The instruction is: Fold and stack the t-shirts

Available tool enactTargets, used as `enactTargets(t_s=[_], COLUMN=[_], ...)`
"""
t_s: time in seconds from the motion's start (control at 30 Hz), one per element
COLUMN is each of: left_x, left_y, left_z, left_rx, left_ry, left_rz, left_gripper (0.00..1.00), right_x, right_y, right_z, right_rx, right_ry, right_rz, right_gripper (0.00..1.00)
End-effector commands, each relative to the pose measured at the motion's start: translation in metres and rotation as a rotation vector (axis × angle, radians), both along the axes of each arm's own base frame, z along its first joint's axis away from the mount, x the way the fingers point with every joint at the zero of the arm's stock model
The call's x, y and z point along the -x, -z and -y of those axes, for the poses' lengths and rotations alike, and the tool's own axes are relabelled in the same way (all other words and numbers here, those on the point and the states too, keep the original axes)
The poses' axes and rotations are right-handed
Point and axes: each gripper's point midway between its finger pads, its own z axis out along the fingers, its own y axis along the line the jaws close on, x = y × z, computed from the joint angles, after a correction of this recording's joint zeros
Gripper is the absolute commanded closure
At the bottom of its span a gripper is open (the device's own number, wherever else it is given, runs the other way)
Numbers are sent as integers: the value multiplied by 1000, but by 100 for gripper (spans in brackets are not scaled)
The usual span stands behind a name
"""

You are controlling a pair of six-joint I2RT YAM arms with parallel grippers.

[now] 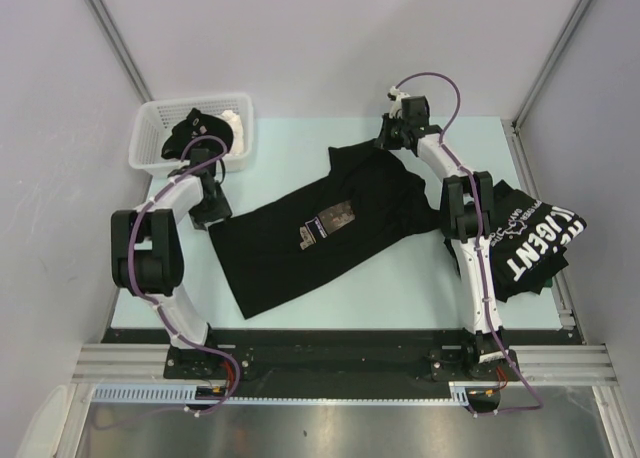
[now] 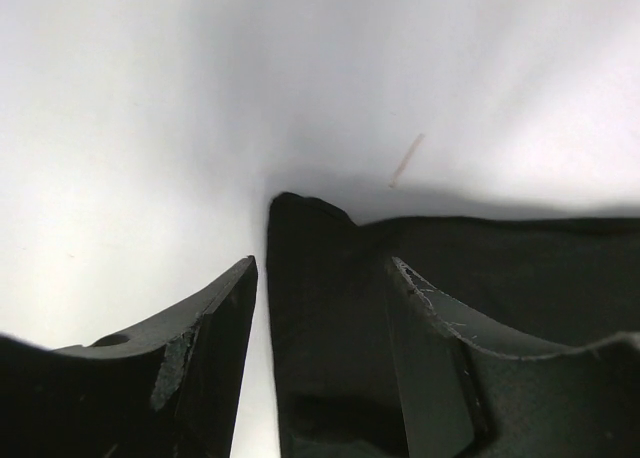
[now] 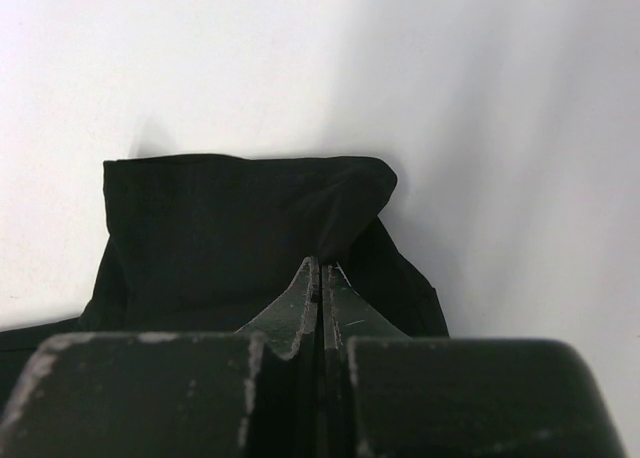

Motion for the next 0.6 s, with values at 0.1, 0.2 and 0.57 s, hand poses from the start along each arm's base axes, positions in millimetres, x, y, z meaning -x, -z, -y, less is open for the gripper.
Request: enactTargets(t_s=[0.1, 0.2, 0.57], left_x=[-11, -10, -14], left_y=[-3, 5, 22], left_z=[-21, -21, -18], left_rx=[-23, -14, 10], left_ry=[-34, -45, -50], left_rz=[16, 4, -22], left_gripper=[42, 43, 58], right_x=[-5, -5, -6], right_y=[-45, -45, -46], right_z=[10, 12, 17], right_rx=[9, 13, 21], right_ry=[2, 5, 13], right_rz=[88, 89, 92], right_gripper=[100, 100, 100])
